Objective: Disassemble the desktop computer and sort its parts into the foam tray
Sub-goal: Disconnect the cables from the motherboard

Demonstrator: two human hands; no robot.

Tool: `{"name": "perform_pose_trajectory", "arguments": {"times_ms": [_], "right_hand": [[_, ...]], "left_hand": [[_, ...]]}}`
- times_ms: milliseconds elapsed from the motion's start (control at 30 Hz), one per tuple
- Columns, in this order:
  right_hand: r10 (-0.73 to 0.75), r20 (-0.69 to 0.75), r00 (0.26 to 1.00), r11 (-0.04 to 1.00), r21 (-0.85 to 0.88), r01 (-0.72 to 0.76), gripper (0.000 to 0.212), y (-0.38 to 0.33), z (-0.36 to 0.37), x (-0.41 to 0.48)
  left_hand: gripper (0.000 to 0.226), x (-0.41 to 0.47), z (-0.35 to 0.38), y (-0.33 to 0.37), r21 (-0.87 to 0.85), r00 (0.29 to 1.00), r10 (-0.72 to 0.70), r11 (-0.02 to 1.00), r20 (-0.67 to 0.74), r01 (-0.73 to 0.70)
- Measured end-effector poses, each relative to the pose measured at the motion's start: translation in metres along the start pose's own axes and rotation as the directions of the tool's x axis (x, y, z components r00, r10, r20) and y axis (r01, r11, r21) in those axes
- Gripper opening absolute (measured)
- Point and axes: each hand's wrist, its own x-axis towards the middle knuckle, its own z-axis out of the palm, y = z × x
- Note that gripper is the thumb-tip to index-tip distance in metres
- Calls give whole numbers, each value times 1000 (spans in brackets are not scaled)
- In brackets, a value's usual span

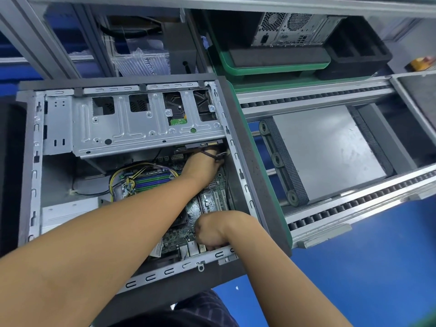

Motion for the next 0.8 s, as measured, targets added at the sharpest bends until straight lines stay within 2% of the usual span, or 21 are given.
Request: {"name": "perform_pose_trajectory", "arguments": {"times_ms": [133,233,367,500,633,733,800], "right_hand": [[24,0,1000,1000,-5,-24,36,-2,-2,-4],[31,-3,1000,1000,-5,-31,38,-3,-3,-6],[37,-4,999,999,6,-37,34,-4,-3,-8],[41,-16,999,999,7,-40,29,-5,-4,-9],[36,-14,999,999,33,-36,26,-7,-4,-9],[39,-23,999,999,37,-38,13,-6,-5,-9],[44,-35,998,998,40,-42,22,-6,-5,-10]], "left_hand": [[17,-3,-6,0,156,992,32,986,124,-52],[14,-6,-13,0,143,979,35,988,200,-65],[17,-6,-19,-8,116,964,-58,993,259,29],[14,-9,-33,-25,37,937,63,996,345,-81],[13,-16,-52,-42,11,850,139,986,508,-168],[36,-19,-59,-46,55,786,169,967,595,-250],[50,-16,-59,-43,10,808,153,981,569,-193]]}}
